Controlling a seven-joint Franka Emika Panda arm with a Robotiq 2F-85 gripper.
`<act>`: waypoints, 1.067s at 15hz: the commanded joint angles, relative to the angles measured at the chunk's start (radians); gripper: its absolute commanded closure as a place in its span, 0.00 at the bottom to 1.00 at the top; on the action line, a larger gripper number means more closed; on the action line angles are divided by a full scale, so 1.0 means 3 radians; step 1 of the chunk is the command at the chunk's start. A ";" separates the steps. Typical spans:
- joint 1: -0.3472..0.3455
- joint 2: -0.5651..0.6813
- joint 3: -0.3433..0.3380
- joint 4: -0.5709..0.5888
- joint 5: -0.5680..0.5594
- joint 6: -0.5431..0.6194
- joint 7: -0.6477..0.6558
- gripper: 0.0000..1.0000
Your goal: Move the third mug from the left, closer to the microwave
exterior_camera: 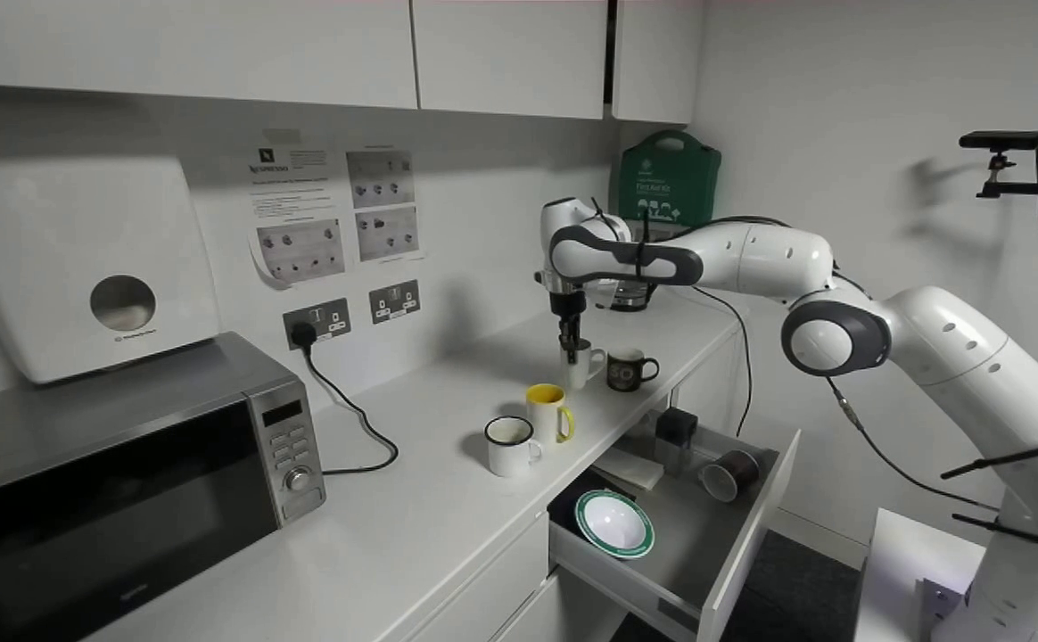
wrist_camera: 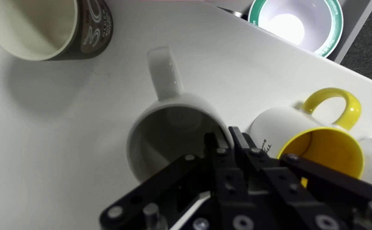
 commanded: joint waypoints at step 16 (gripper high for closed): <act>0.0433 0.0056 -0.0117 0.0731 -0.0585 -0.0188 -0.0555 0.98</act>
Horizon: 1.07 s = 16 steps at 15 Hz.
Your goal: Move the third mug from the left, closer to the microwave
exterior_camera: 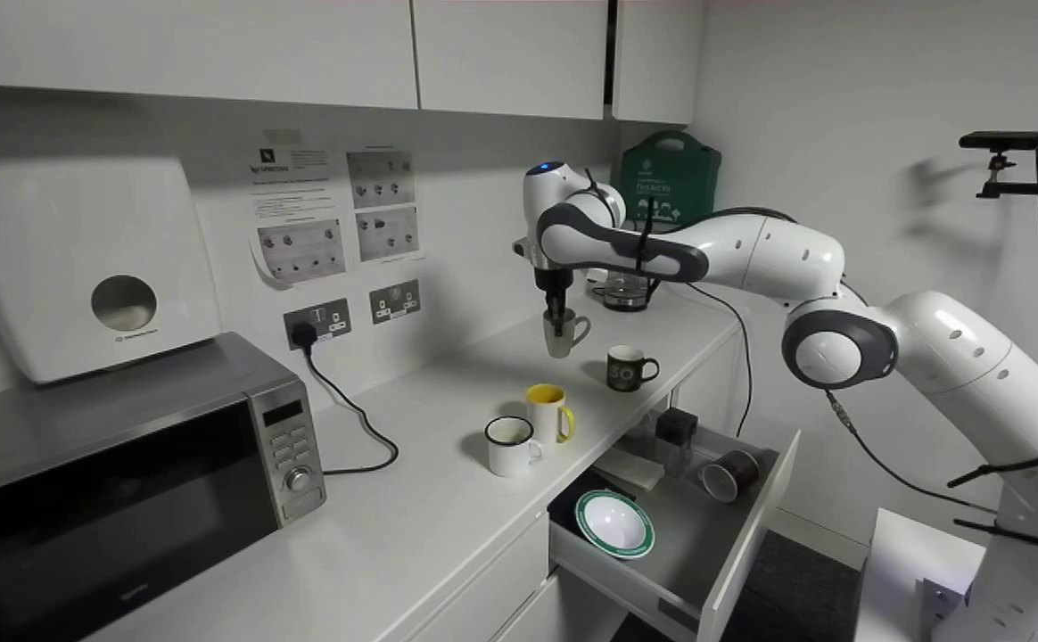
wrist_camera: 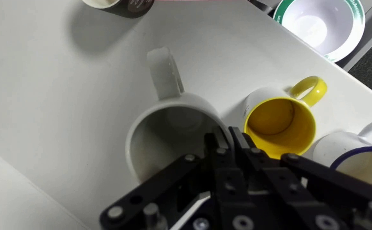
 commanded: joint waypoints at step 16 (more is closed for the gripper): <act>0.0292 0.0239 -0.0245 0.0614 -0.0078 -0.0125 -0.0374 0.98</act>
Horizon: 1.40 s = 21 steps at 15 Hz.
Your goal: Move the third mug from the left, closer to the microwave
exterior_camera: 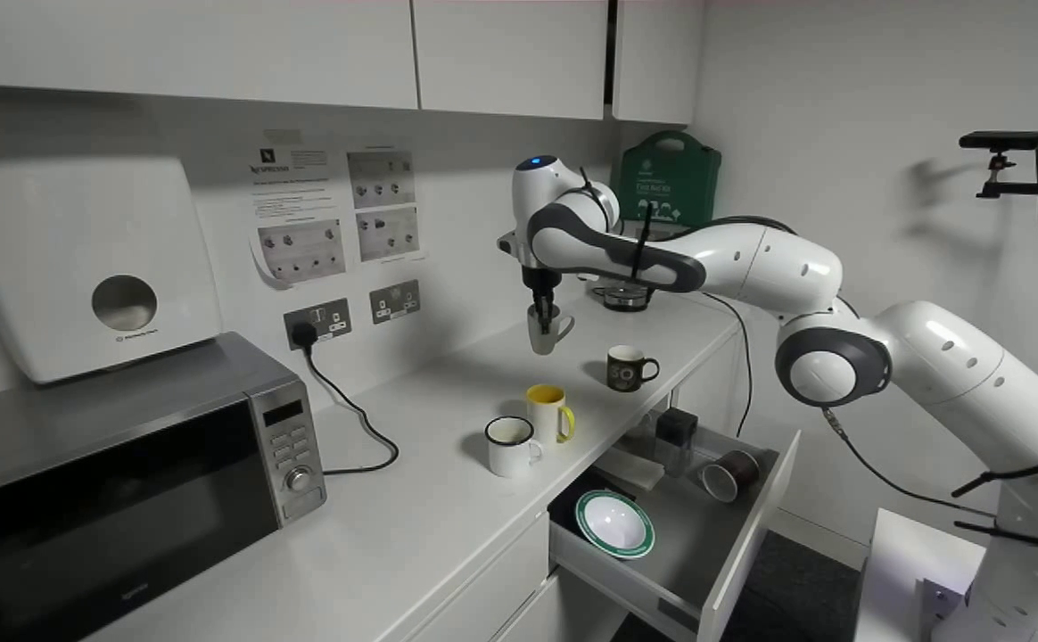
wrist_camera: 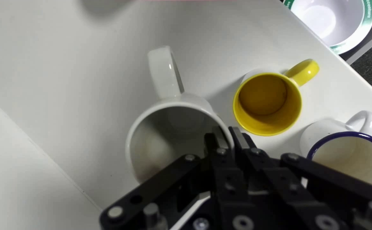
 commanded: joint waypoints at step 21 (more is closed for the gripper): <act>0.0661 -0.0438 -0.0184 -0.0048 -0.0170 -0.1329 0.0033 0.98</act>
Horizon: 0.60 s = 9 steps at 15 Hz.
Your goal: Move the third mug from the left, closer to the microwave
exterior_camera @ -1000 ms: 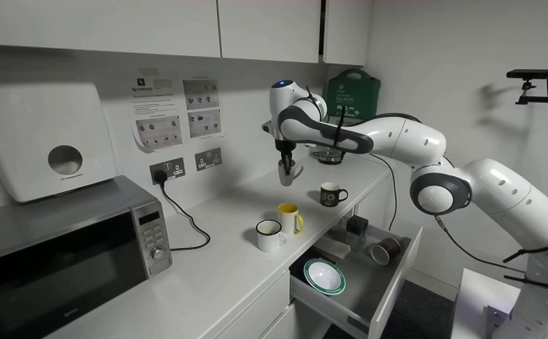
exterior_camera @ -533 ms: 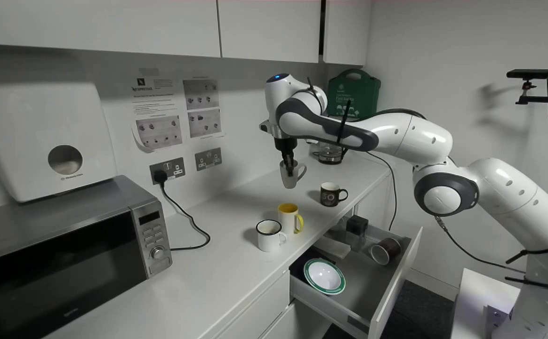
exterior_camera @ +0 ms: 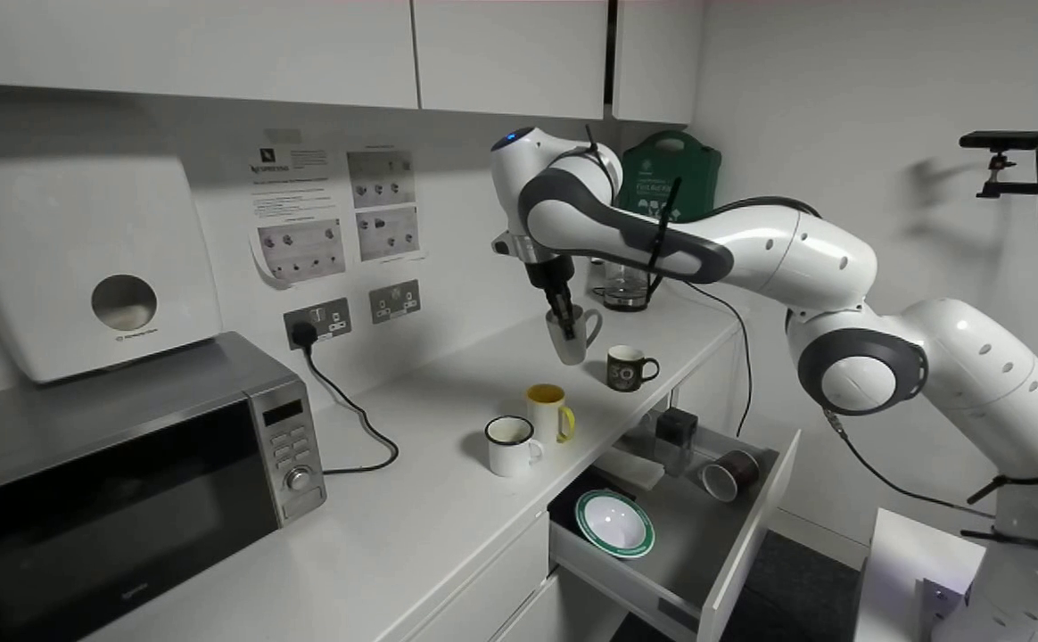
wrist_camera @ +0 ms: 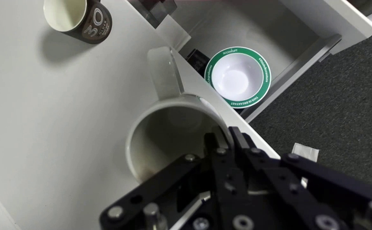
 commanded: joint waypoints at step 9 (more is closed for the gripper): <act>0.0039 -0.0234 0.0194 -0.0065 0.0220 -0.0065 -0.0268 0.98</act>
